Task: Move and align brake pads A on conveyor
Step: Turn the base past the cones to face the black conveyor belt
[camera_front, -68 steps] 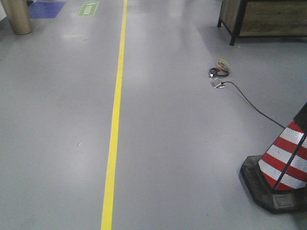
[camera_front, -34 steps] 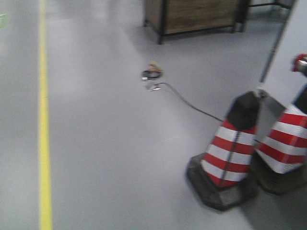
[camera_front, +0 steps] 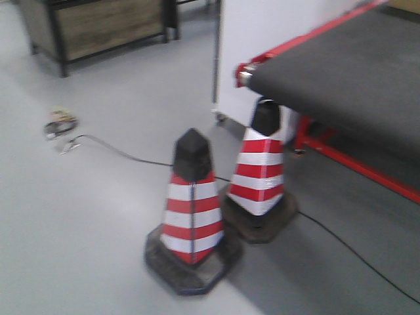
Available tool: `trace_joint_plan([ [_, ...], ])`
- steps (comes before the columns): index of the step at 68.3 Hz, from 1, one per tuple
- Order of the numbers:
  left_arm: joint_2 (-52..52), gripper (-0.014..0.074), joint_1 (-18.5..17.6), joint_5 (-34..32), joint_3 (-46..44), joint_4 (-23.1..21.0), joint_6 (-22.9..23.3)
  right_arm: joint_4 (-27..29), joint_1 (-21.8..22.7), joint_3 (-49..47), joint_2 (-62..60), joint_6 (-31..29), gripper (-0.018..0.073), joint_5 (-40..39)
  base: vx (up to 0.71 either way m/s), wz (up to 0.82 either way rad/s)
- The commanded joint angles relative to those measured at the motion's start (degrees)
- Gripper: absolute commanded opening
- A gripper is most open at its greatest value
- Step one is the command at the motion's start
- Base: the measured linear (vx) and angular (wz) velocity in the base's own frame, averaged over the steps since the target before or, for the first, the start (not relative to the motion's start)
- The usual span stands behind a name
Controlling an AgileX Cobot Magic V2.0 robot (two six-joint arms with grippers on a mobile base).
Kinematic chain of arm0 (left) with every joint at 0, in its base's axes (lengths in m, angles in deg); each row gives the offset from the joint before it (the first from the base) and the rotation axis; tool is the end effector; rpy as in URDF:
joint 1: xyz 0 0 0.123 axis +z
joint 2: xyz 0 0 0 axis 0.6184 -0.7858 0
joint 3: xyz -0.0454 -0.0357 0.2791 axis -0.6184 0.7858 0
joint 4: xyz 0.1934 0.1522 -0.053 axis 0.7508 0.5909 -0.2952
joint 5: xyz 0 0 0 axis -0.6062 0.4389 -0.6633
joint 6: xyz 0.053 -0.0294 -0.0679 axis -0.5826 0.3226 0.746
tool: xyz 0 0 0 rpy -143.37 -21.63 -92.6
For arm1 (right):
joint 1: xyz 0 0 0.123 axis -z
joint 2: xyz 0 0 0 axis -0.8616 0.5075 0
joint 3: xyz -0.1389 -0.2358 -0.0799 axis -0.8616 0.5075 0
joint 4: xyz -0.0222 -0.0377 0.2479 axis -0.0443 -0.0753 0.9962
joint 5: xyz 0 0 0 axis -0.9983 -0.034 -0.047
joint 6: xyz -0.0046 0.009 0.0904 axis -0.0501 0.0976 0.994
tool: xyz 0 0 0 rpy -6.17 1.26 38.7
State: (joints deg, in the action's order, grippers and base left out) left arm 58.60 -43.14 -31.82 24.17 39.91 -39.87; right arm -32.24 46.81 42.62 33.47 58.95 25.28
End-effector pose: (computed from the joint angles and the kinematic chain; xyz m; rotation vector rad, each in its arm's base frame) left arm 0.0528 -0.0078 0.2940 0.0650 1.7983 -0.1239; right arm 0.0439 0.0102 0.2837 -0.1083 1.8581 0.2313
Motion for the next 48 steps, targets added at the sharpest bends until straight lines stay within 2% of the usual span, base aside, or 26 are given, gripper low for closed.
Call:
trace_joint_plan([
  [1, -0.71, -0.0006, -0.21, -5.25, -1.54, -0.6, 0.2, -0.31, 0.04, -1.64, 0.65, -0.26, -0.0007, -5.88, 0.23, -0.88],
  [48, -0.71, -0.0006, -0.21, -5.25, -1.54, -0.6, 0.2, -0.31, 0.04, -1.64, 0.65, -0.26, -0.0007, -5.88, 0.17, -0.86],
])
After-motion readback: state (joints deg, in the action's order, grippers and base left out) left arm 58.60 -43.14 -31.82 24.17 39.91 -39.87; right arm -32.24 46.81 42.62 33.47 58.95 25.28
